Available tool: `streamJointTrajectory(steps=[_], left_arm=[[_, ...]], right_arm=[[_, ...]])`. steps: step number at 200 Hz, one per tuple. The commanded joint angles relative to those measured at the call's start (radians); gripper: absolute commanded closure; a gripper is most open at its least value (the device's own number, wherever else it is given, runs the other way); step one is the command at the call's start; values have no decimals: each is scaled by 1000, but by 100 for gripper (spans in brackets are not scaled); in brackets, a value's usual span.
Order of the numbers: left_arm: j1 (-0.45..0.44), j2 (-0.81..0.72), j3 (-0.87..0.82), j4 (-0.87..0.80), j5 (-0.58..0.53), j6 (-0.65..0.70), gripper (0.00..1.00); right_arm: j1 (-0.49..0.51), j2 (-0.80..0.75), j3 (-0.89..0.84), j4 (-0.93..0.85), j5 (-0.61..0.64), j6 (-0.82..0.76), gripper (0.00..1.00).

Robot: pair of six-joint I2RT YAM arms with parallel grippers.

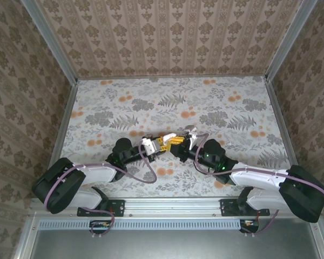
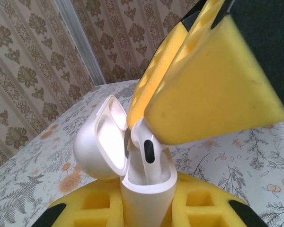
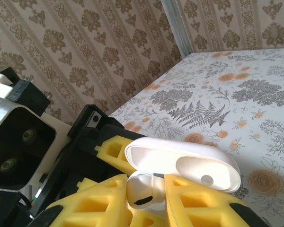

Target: Insert wireless bluetooth earbuds into charging case

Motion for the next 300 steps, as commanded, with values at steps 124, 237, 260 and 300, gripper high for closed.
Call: streamJointTrajectory(steps=[124, 237, 260, 300], left_arm=[[-21, -40, 11, 2, 78, 18, 91], [-22, -35, 10, -8, 48, 17, 91], [-24, -35, 14, -6, 55, 14, 91], [-25, -24, 21, -2, 53, -11, 91]], right_arm=[[-72, -95, 22, -154, -102, -122, 76], [-71, -147, 48, -177, -118, -126, 76], [-71, -144, 49, -182, -128, -129, 75], [-71, -128, 61, -197, -94, -130, 75]])
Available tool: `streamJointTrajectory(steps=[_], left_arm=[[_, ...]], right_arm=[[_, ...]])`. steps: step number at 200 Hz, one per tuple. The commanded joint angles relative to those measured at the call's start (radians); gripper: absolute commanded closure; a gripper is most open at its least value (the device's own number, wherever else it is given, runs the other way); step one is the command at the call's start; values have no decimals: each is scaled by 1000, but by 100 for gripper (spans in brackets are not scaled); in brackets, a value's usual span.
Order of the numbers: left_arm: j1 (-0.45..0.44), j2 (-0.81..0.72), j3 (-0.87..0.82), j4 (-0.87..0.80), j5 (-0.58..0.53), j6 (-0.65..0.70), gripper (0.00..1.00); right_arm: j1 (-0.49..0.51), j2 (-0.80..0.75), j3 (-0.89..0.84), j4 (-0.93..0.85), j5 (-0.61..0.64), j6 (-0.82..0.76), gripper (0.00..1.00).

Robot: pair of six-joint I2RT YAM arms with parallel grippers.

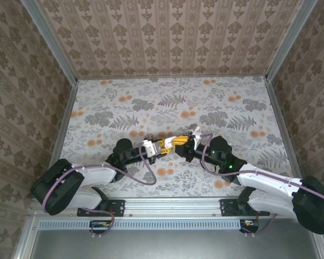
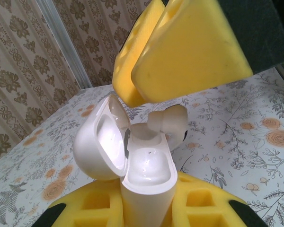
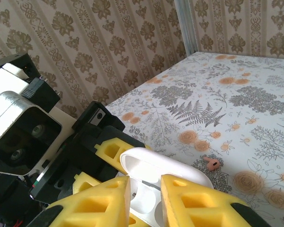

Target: Insert wireless bluetooth earbuds into charging case

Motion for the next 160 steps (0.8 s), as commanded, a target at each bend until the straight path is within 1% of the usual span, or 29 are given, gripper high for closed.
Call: streamJointTrajectory(steps=[1, 9, 31, 45, 62, 74, 92, 105, 116, 145, 160], left_arm=[[-7, -7, 21, 29, 15, -11, 91], [-7, 3, 24, 29, -15, -25, 91], [2, 48, 20, 70, -54, -66, 91], [14, 94, 20, 135, -46, -103, 91], [25, 164, 29, 200, -89, -152, 91], [32, 208, 35, 236, -125, -183, 91], [42, 251, 48, 245, -142, -207, 91], [45, 263, 53, 245, -154, -214, 91], [49, 265, 52, 245, -159, -219, 91], [57, 257, 42, 242, -171, -228, 91], [61, 248, 34, 242, -181, -235, 91]], right_arm=[[-5, 3, 39, -16, 26, -17, 75], [-7, 11, 41, -30, 55, -13, 75], [-47, 33, 37, -37, 54, 24, 75], [-66, 50, 38, -44, 51, 51, 75], [-90, 73, 46, -69, 48, 84, 75], [-106, 84, 63, -125, 58, 115, 75], [-119, 93, 80, -197, 36, 132, 73], [-123, 99, 110, -303, 47, 143, 72], [-123, 104, 129, -372, 33, 139, 71], [-121, 105, 127, -414, 1, 150, 71], [-113, 108, 144, -473, -11, 150, 71]])
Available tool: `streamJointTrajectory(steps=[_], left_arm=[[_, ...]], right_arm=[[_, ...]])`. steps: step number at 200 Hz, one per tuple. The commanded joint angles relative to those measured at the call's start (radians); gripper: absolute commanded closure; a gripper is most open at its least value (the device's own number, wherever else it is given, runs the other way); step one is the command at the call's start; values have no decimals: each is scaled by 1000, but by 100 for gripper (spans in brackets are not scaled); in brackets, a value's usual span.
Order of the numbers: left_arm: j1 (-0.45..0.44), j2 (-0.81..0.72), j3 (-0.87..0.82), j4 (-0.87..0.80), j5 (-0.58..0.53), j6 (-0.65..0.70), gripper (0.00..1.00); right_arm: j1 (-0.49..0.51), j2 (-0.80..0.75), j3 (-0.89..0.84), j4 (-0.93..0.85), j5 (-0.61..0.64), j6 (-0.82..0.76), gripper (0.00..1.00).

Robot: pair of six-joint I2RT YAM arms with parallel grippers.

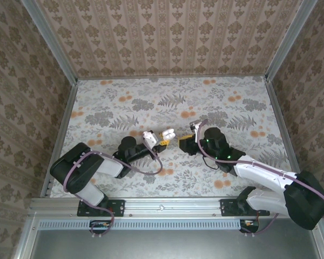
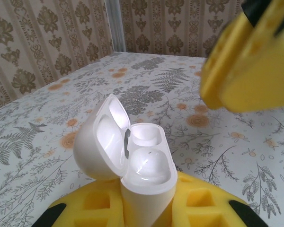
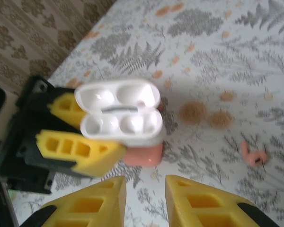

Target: Insert wireless bluetooth earbuds into charging case

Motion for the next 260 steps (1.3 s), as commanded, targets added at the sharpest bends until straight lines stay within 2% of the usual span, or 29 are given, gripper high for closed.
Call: streamJointTrajectory(steps=[1, 44, 77, 125, 154, 195, 260], left_arm=[[11, -16, 4, 52, -24, -38, 91], [23, -38, -17, 45, -77, -66, 91], [25, -43, -31, 44, -80, -82, 91], [28, -80, -56, -9, -137, -106, 91], [29, -103, -80, -28, -168, -118, 92], [32, -167, -108, -95, -209, -120, 92], [57, -288, -150, -197, -253, -110, 92]], right_arm=[[8, 11, 45, -133, -33, 19, 71], [97, 9, 103, -372, 5, 41, 71], [160, 2, 94, -413, 9, 147, 69], [321, 90, 145, -588, 8, 492, 65], [429, 181, 188, -606, -1, 636, 64], [554, 365, 332, -688, -35, 666, 64], [651, 479, 410, -735, -102, 699, 63]])
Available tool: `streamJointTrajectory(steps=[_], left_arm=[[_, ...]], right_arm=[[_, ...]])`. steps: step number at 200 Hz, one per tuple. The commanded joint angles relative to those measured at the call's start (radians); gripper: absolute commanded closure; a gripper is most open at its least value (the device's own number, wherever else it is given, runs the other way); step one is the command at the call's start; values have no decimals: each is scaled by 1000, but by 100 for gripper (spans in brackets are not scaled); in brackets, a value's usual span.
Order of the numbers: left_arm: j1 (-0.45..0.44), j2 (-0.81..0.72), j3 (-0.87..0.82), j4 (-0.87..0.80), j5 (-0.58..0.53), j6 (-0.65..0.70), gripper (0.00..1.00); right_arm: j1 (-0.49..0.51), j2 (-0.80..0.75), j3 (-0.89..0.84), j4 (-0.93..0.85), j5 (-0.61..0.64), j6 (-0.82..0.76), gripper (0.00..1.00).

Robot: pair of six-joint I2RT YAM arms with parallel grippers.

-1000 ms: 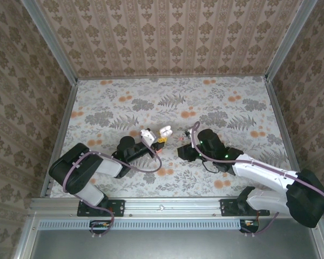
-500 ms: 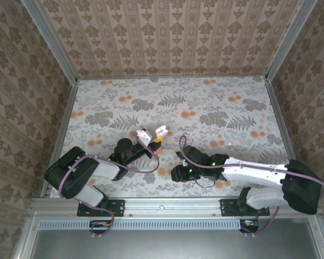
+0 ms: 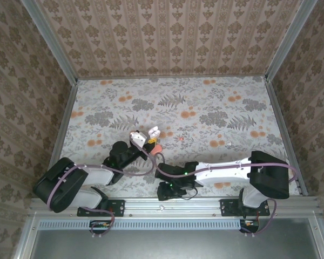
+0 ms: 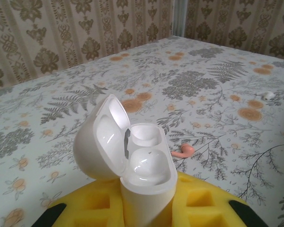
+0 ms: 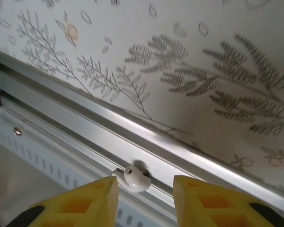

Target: Insert wireless bluetooth earbuds into charging case

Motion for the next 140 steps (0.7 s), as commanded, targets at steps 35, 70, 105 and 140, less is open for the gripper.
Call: streamJointTrajectory(steps=[35, 70, 105, 140], left_arm=[[26, -98, -40, -73, -31, -9, 92], [32, -139, -48, -103, -35, -9, 92], [38, -163, -51, -116, -34, -5, 92], [41, -169, -52, -122, -28, -5, 92]], right_arm=[[58, 101, 77, -74, -78, 30, 62], [68, 141, 102, -90, -89, 18, 63], [73, 175, 124, -109, -94, 2, 62], [79, 203, 137, -132, -95, -11, 63]])
